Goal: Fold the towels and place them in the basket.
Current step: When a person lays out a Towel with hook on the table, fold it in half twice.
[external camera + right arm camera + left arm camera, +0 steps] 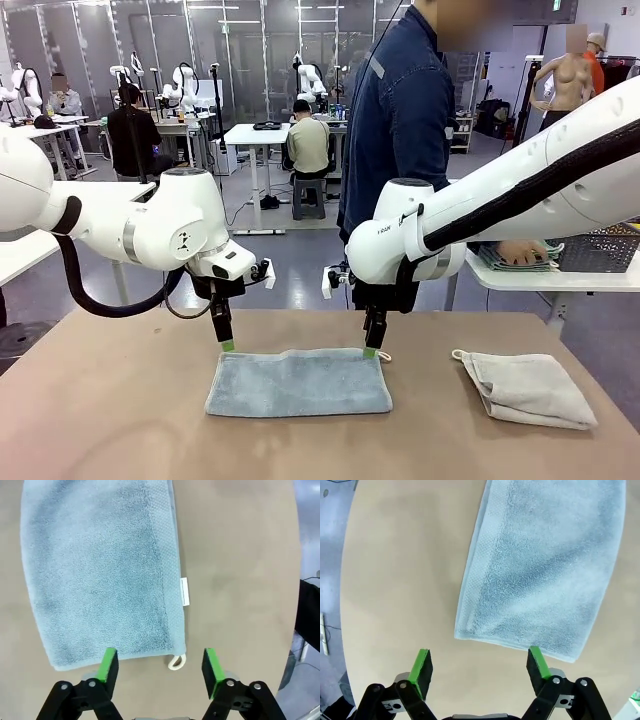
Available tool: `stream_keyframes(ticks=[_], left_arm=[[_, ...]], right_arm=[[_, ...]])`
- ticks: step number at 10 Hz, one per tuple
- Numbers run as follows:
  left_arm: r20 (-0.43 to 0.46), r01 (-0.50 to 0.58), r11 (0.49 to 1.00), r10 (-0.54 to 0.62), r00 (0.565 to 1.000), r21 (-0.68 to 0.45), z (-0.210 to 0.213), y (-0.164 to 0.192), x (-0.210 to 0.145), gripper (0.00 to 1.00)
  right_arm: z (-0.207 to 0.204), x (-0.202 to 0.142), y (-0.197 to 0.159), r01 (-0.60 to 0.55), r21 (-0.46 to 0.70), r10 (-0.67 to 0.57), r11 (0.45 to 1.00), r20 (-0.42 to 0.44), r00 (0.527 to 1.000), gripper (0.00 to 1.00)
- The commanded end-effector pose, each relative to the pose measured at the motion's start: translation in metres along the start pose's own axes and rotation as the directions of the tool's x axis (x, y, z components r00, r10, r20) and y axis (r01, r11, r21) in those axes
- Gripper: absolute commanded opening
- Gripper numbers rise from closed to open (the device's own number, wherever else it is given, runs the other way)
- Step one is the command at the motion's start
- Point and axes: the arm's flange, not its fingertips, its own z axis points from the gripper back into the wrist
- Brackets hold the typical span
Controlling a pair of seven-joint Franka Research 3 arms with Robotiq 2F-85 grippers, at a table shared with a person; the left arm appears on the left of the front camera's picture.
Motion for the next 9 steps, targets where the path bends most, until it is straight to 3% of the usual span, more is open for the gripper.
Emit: stream_keyframes(ticks=[1, 4, 5, 6, 7, 9], left_arm=[[0.002, 0.0, 1.0, 0.0, 1.0, 0.001, 0.0, 0.002, 0.001, 0.95], [0.0, 0.0, 1.0, 0.0, 1.0, -0.001, -0.001, 0.0, 0.0, 0.95], [0.046, 0.008, 0.999, -0.009, 0.999, 0.035, 0.031, -0.004, 0.003, 0.95], [0.039, -0.039, 0.997, 0.036, 0.999, 0.06, 0.058, -0.009, 0.0, 0.95], [0.07, -0.079, 0.996, 0.076, 0.995, 0.038, 0.083, -0.016, -0.004, 0.95], [0.084, -0.138, 0.989, 0.134, 0.987, 0.047, 0.135, -0.039, -0.017, 0.95]], right_arm=[[0.0, -0.001, -0.001, -0.002, -0.006, 0.002, 1.0, 0.005, 1.0, 0.83], [0.0, 0.0, 0.0, -0.001, 0.0, 0.001, 1.0, 0.001, 1.0, 0.83], [-0.003, -0.002, 0.0, 0.156, 0.002, -0.156, 0.988, 0.024, 0.988, 0.83], [-0.007, -0.002, 0.008, 0.282, 0.036, -0.284, 0.959, 0.045, 0.958, 0.83], [-0.006, -0.005, 0.018, 0.386, 0.0, -0.386, 0.923, 0.022, 0.922, 0.83], [-0.006, -0.016, 0.038, 0.602, -0.05, -0.6, 0.797, 0.039, 0.799, 0.83]])
